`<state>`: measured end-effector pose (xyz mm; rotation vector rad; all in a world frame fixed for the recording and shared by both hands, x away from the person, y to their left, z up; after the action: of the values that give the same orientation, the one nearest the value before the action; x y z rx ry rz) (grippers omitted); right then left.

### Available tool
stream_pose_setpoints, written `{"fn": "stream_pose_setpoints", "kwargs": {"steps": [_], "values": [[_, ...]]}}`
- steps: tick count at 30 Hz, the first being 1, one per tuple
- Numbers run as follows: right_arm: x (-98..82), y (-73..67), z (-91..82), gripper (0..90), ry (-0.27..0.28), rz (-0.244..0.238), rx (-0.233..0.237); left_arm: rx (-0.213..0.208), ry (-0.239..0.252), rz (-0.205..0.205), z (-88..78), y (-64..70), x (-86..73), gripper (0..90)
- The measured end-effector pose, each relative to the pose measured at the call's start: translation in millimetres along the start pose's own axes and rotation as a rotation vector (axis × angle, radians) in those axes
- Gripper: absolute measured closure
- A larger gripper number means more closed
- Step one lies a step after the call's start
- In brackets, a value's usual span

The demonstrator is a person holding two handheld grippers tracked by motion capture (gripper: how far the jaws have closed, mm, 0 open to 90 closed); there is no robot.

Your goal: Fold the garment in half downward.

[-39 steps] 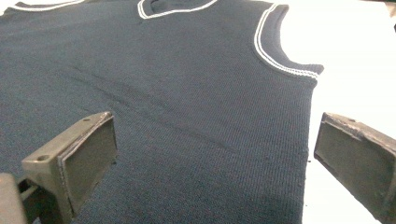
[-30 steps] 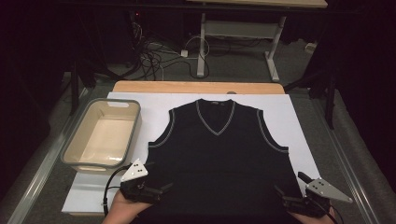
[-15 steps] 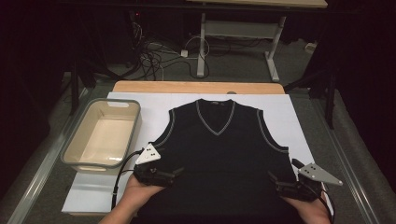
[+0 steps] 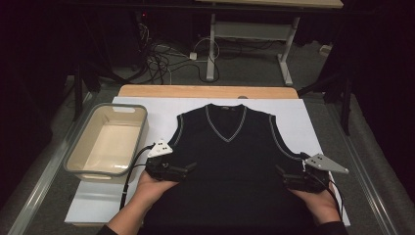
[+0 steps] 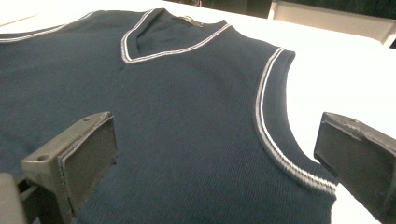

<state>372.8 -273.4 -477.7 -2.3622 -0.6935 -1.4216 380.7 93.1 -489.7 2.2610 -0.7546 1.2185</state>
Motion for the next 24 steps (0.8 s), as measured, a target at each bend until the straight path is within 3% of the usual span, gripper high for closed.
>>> {"fn": "stream_pose_setpoints", "kwargs": {"steps": [7,16,24], "values": [[10.4,7.1,17.8,0.1,-0.001,0.010,0.004,0.022,0.004,-0.013,8.5,-8.7,6.5,0.0],[17.2,25.6,41.3,2.3,-0.028,0.024,-0.009,0.079,-0.072,-0.035,37.0,-28.6,16.4,0.0],[20.6,52.7,69.6,14.0,-0.083,0.058,-0.029,0.142,-0.112,-0.066,63.5,-54.8,33.6,0.0]]}}
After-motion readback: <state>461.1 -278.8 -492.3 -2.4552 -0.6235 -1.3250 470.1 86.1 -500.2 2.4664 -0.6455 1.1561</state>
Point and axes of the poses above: each handheld gripper's, and its own axes: z roughly forward along the jaws, x roughly out of its top, y roughly to its right, the point moved 7 cm from there along z, roughly forward along the jaws, and after that the axes turned 6 degrees about x, right-handed, at the moved point
